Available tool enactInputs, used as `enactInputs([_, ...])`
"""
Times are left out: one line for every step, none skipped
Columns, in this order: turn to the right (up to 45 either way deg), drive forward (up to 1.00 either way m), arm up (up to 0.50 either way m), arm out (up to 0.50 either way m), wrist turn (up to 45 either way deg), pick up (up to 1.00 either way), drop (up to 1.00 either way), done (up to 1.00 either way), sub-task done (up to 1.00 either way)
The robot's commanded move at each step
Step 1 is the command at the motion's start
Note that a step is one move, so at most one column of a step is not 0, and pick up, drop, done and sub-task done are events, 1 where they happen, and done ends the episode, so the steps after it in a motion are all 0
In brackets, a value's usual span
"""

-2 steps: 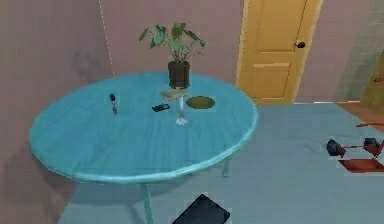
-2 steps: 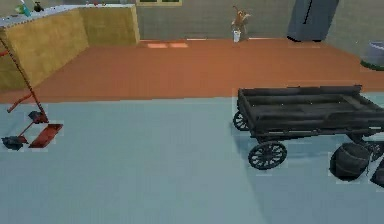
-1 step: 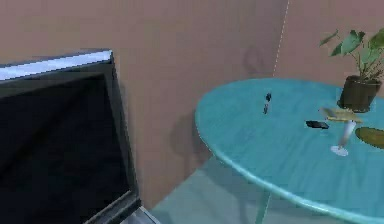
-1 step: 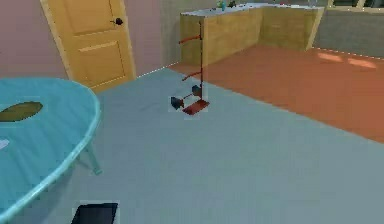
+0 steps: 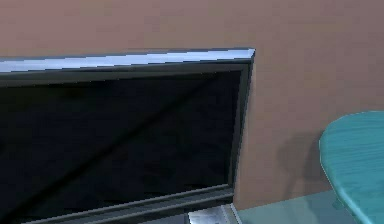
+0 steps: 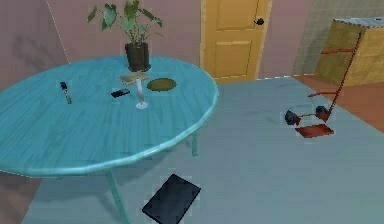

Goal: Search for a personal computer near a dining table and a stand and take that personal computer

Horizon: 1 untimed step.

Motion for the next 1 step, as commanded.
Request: enactInputs([0.0, 0.00, 0.08, 0.00, 0.0, 0.00, 0.00, 0.00, 0.00])
